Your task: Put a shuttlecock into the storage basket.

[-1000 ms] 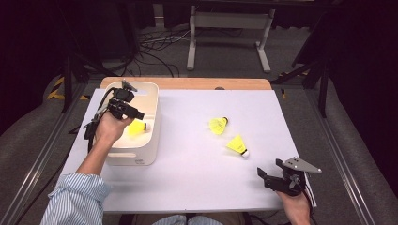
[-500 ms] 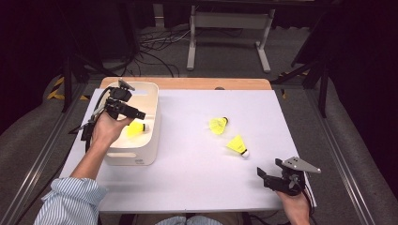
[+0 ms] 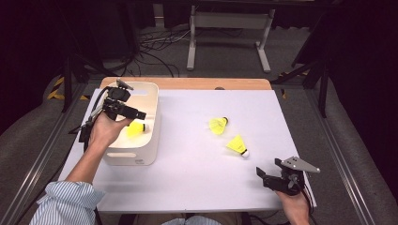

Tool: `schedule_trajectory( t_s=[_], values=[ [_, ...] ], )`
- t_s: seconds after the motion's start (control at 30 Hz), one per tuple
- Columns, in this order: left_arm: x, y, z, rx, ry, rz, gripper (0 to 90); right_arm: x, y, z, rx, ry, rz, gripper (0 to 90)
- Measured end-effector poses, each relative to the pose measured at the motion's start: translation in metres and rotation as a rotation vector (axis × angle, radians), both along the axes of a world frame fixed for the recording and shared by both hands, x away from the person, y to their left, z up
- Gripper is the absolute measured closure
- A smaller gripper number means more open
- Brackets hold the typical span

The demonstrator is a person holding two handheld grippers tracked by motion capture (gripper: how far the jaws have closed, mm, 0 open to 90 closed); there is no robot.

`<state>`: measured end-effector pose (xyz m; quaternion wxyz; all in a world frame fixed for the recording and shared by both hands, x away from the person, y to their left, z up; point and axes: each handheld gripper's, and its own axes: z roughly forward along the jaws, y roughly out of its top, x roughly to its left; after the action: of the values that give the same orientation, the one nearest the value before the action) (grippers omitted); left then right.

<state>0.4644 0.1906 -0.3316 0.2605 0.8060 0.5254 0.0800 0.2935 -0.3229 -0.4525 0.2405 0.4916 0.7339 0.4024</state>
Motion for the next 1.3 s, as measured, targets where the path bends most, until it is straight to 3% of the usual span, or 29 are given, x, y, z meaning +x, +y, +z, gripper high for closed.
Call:
schedule_trajectory(
  t_s=[0.4,0.77,1.0,1.3],
  values=[
    [-0.005,-0.004,0.003,0.006,-0.01,-0.032,27.5,0.0,0.0,0.0,-0.003,0.002,0.0,16.8],
    [-0.009,-0.003,0.011,-0.018,-0.029,-0.042,27.6,0.001,0.001,0.0,-0.005,0.006,-0.001,16.7],
    [-0.013,-0.011,0.016,0.01,-0.05,-0.068,28.2,-0.002,-0.002,-0.001,0.003,0.004,-0.002,16.7],
    [-0.02,-0.02,0.027,-0.01,-0.068,-0.101,28.4,-0.003,-0.001,0.0,-0.003,-0.002,0.005,16.8]
  ],
)
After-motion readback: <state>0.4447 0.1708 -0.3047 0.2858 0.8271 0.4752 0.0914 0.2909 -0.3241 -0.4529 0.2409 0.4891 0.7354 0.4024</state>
